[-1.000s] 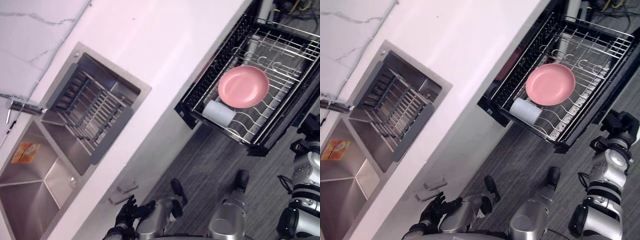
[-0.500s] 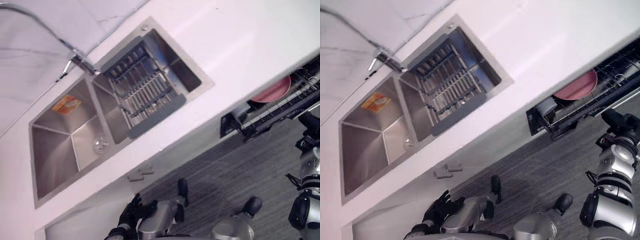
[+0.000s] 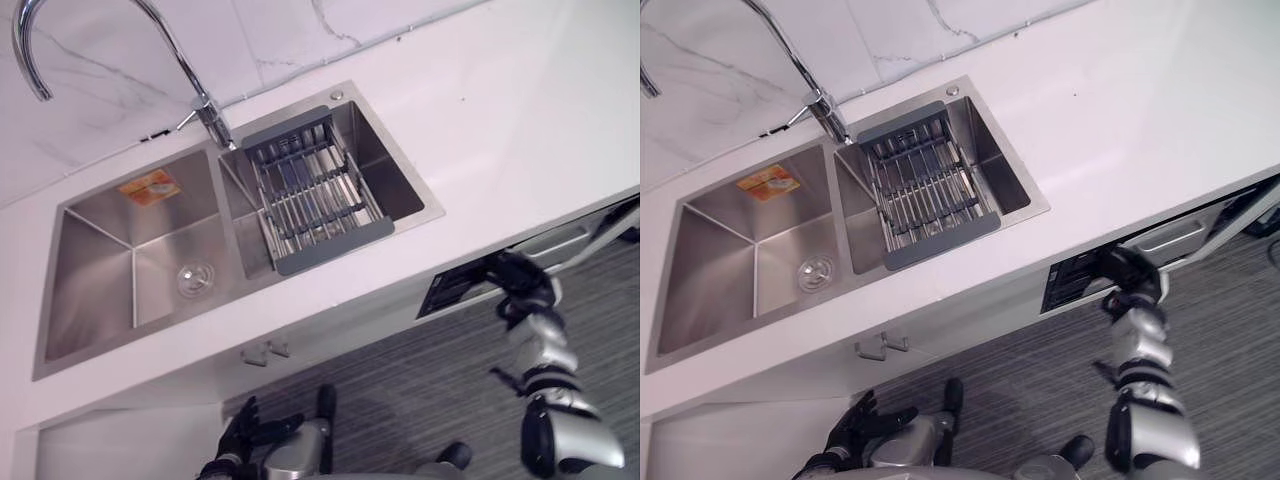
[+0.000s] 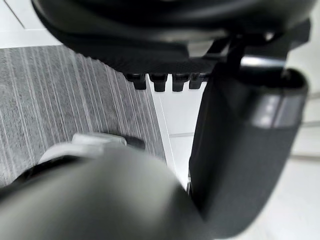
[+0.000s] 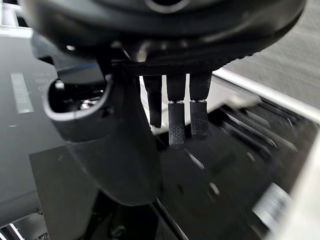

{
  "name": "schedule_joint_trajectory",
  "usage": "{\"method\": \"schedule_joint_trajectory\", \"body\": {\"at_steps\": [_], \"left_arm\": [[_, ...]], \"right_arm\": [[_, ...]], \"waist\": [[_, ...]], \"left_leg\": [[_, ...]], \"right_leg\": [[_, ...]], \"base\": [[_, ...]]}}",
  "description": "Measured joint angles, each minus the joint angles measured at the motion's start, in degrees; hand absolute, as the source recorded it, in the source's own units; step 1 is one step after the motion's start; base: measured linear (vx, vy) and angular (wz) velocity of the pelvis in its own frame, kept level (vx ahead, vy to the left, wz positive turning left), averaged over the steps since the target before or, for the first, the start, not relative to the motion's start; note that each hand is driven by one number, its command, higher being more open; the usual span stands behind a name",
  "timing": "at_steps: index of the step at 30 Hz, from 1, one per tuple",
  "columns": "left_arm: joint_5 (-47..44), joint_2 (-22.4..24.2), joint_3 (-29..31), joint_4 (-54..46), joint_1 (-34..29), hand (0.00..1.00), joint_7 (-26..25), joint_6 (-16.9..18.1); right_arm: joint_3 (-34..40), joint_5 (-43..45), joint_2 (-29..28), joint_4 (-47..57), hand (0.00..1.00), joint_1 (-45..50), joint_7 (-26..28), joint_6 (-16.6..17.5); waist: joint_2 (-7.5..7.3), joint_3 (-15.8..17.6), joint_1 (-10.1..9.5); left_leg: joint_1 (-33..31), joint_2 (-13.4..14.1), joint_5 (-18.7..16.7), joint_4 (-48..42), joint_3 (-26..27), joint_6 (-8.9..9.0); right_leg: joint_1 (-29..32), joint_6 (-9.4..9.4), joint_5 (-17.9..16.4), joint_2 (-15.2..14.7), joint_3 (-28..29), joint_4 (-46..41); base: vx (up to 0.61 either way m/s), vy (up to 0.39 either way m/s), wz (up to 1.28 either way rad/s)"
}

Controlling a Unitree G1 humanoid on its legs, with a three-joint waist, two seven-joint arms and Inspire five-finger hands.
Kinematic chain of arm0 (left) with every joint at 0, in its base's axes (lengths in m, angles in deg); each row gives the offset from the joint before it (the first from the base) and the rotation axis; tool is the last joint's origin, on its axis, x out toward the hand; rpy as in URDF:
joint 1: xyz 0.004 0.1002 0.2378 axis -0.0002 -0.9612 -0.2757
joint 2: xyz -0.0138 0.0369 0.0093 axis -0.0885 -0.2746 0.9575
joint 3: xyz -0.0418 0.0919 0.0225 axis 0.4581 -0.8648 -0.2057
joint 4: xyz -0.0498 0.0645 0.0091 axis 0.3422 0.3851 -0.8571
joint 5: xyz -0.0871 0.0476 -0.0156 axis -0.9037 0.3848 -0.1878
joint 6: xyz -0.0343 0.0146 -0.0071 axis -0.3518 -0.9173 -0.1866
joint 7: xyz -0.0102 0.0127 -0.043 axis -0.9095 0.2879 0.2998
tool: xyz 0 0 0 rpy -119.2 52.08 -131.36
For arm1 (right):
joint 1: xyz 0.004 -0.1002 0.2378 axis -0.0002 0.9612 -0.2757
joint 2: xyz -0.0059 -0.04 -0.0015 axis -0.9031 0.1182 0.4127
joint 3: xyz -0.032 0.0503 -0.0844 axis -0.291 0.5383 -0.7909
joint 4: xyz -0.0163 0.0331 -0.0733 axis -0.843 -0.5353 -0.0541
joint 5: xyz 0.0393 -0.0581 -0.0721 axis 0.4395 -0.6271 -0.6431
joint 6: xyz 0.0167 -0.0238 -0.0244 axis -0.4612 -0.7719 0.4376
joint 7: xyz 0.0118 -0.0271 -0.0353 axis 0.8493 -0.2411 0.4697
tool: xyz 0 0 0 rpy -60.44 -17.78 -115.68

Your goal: Walk over to the sink, pick up the cup, carry it to the dishwasher, place the cup inside the dishwasher, then close the dishwasher door

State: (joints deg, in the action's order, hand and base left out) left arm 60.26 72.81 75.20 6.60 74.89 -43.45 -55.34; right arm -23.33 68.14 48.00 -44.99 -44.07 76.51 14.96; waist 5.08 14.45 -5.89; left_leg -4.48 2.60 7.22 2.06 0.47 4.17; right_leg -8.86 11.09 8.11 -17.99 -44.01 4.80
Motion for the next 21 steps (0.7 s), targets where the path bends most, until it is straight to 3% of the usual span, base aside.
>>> {"method": "schedule_joint_trajectory", "body": {"at_steps": [2,4,8,9,11,12,13,14,15,16,17,18,21], "left_arm": [[-1.5,-0.2,2.6,0.4,0.0,1.0,-1.5,-0.4],[-3.2,-0.3,5.0,1.5,0.0,1.0,-1.0,-0.5],[-5.3,-0.4,10.0,5.1,0.5,1.0,3.7,-0.8],[-5.3,-0.5,10.5,5.3,0.5,1.0,4.0,-1.0],[-4.3,-1.2,12.2,5.5,0.3,1.0,4.5,-1.3],[-4.2,-2.0,12.2,5.6,0.3,1.0,4.5,-1.5],[-3.9,-2.3,12.0,5.9,0.3,1.0,4.3,-1.5],[-3.1,-2.2,11.2,6.6,0.4,1.0,3.7,-1.4],[-3.1,-2.3,10.2,6.5,0.2,1.0,3.4,-1.3],[-3.1,-3.4,8.2,6.4,0.4,1.0,2.8,-1.4],[-3.1,-4.0,7.3,6.4,1.0,1.0,2.2,-1.6],[-3.1,-4.0,6.9,6.8,2.2,1.0,1.4,-2.2],[-2.3,-3.3,7.2,6.9,2.8,1.0,-0.8,-2.6]], "right_arm": [[0.0,0.0,-6.2,-1.3,1.0,6.8,3.3,0.5],[0.0,-1.0,-9.6,-5.3,1.0,11.0,4.7,0.6],[0.2,-16.7,-14.9,-12.6,1.0,21.3,2.6,5.1],[0.6,-18.4,-15.1,-13.4,1.0,22.5,2.3,5.2],[4.1,-19.5,-15.7,-14.4,1.0,24.7,0.9,5.2],[4.4,-19.8,-15.9,-14.4,1.0,25.2,0.9,5.2],[5.2,-20.5,-15.2,-14.4,1.0,26.0,1.3,5.2],[5.2,-20.4,-14.1,-14.4,1.0,25.9,1.7,5.2],[5.2,-20.4,-13.9,-14.4,1.0,25.9,1.8,5.2],[5.1,-20.2,-14.8,-14.5,1.0,25.8,2.3,5.4],[5.0,-19.5,-15.5,-14.2,1.0,25.6,3.4,5.7],[5.0,-18.3,-16.4,-13.9,1.0,25.1,4.3,6.4],[4.9,-16.3,-17.0,-13.7,1.0,23.4,5.1,7.8]], "waist": [[-2.6,-0.6,-0.21],[-4.04,-1.0,-0.22],[-6.45,-2.0,1.19],[-6.81,-2.1,1.5],[-9.92,-2.6,2.13],[-11.18,-3.0,2.05],[-12.07,-3.7,2.13],[-11.23,-4.2,2.86],[-10.69,-4.4,3.22],[-9.53,-4.8,3.88],[-9.63,-4.9,3.98],[-9.63,-4.9,4.77],[-9.57,-4.8,5.78]], "left_leg": [[0.6,0.4,0.1,0.6,0.4,0.14],[1.1,0.4,0.0,1.2,1.0,0.21],[1.1,0.0,-0.6,3.2,1.7,0.21],[1.2,-0.3,-0.8,3.2,1.6,-0.02],[2.4,-2.6,-2.3,2.1,2.8,-1.23],[2.4,-3.5,-3.2,0.8,4.2,-2.0],[2.7,-4.6,-5.1,-1.5,6.3,-2.81],[4.6,-4.4,-6.1,-1.6,4.4,-3.62],[5.7,-3.8,-6.4,-1.4,3.4,-3.64],[6.5,-1.5,-7.1,-1.6,0.9,-4.02],[6.6,0.1,-7.6,-2.0,-1.0,-4.01],[6.8,1.4,-7.7,-1.9,-3.4,-4.02],[9.2,1.6,-7.9,-0.7,-6.7,-3.97]], "right_leg": [[0.0,-0.17,-0.3,0.4,0.4,0.0],[0.1,-0.16,-0.5,0.4,1.1,0.0],[2.1,0.45,-3.4,-0.4,2.5,-2.0],[2.4,0.73,-4.5,-1.1,2.5,-3.6],[3.1,1.99,-8.6,-5.8,3.0,-10.3],[2.8,1.45,-8.9,-7.5,2.9,-11.8],[2.4,-2.04,-9.4,-9.7,3.2,-16.6],[4.0,-10.35,-8.0,-10.7,7.2,-24.1],[5.4,-13.08,-6.1,-10.5,11.3,-27.8],[8.1,-9.2,-9.3,-5.6,20.8,-31.2],[9.6,-8.02,-13.4,-0.5,24.8,-31.5],[11.2,-8.06,-16.6,5.3,27.6,-30.3],[13.7,-8.1,-18.2,11.9,29.7,-23.5]], "base": [[-0.01,-0.019,-0.1],[0.0,-0.002,-0.16],[0.01,0.013,-0.07],[0.08,0.039,0.1],[0.1,0.061,0.19],[0.15,0.132,0.29],[0.18,0.178,0.46],[0.19,0.189,0.56],[0.19,0.123,0.74],[0.16,0.037,0.7],[0.25,-0.012,0.97],[0.17,-0.037,0.87],[0.2,-0.032,0.69]]}}
